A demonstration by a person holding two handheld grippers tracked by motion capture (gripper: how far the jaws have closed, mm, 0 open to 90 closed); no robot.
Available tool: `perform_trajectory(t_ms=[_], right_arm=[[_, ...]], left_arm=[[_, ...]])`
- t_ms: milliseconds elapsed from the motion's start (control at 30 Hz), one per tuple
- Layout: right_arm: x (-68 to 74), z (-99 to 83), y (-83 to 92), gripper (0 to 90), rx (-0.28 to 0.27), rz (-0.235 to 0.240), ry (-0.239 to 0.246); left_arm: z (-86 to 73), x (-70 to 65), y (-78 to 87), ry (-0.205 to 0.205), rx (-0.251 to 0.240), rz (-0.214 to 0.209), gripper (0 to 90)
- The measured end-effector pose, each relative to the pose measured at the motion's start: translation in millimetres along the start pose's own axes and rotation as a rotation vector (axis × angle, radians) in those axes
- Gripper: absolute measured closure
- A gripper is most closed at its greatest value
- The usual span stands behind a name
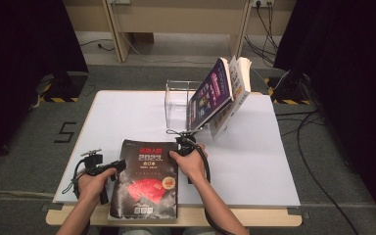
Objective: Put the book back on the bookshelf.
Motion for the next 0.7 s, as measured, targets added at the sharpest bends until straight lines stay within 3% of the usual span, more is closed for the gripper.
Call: perform_trajectory(t_ms=[267, 367, 700], right_arm=[[-3.4, 5.1, -2.5, 54.1, -0.019, 0.002, -0.004], [-4.0, 7.7, -3.1, 54.0, -0.016, 0.004, -0.028], [-9.2, 17.7, -7.5, 53.6, -0.036, 0.005, -0.045]], left_arm=[[0.8, 1.5, 1.3, 0.025, -0.005, -0.018, 74.7], [0.9, 0.9, 2.1, 0.020, -0.007, -0.018, 75.8], [1.2, 0.6, 2.0, 0.013, -0.004, -0.019, 77.5]])
Point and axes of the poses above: each handheld gripper's, and its own axes: y roughly backward along the jaws, z roughly out of its top, x roughly to its left, the point moved 1 cm from there along -y, roughly forward along the jaws, and after that the axes turned 7 degrees about x, right-handed, at the moved point
